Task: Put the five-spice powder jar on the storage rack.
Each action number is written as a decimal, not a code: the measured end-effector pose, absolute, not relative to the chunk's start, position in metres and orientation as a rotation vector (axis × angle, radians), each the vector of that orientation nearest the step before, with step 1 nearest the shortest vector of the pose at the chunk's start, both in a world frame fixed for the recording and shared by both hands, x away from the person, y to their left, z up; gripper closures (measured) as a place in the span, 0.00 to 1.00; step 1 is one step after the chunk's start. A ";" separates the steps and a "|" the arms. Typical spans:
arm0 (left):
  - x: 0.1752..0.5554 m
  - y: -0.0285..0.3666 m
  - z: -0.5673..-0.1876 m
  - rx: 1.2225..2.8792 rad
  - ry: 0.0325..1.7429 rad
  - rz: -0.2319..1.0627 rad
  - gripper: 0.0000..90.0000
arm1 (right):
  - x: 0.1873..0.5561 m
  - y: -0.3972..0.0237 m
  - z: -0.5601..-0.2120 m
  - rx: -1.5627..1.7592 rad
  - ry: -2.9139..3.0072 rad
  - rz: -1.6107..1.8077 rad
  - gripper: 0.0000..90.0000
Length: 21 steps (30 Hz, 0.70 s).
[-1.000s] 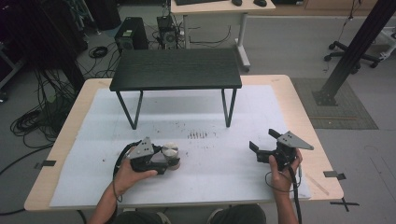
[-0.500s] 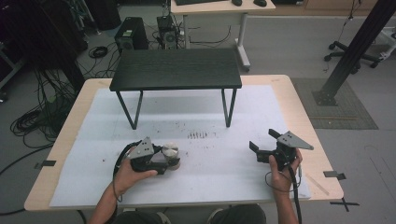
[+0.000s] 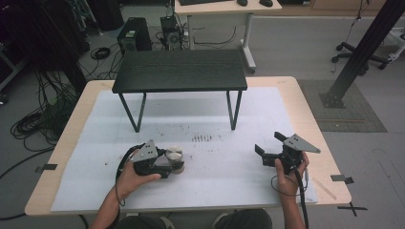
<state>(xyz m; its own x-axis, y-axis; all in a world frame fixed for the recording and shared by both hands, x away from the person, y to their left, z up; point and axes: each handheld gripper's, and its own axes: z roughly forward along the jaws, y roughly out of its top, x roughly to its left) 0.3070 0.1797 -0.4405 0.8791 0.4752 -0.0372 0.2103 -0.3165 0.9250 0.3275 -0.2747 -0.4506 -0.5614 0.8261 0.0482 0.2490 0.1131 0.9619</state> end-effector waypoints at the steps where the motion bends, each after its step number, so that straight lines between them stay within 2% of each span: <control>1: 0.307 0.180 -0.440 1.905 0.506 0.289 0.48 | 0.328 -0.275 -0.451 1.042 1.883 1.467 0.04; 21: 0.310 0.176 -0.428 1.919 0.470 0.300 0.48 | 0.327 -0.275 -0.450 1.048 1.874 1.466 0.04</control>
<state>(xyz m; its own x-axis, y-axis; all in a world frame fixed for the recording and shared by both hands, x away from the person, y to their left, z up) 0.3103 0.1761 -0.4277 0.8899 0.4561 -0.0103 0.1831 -0.3363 0.9238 0.3270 -0.2755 -0.4504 -0.5551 0.8303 0.0502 0.2483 0.1078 0.9627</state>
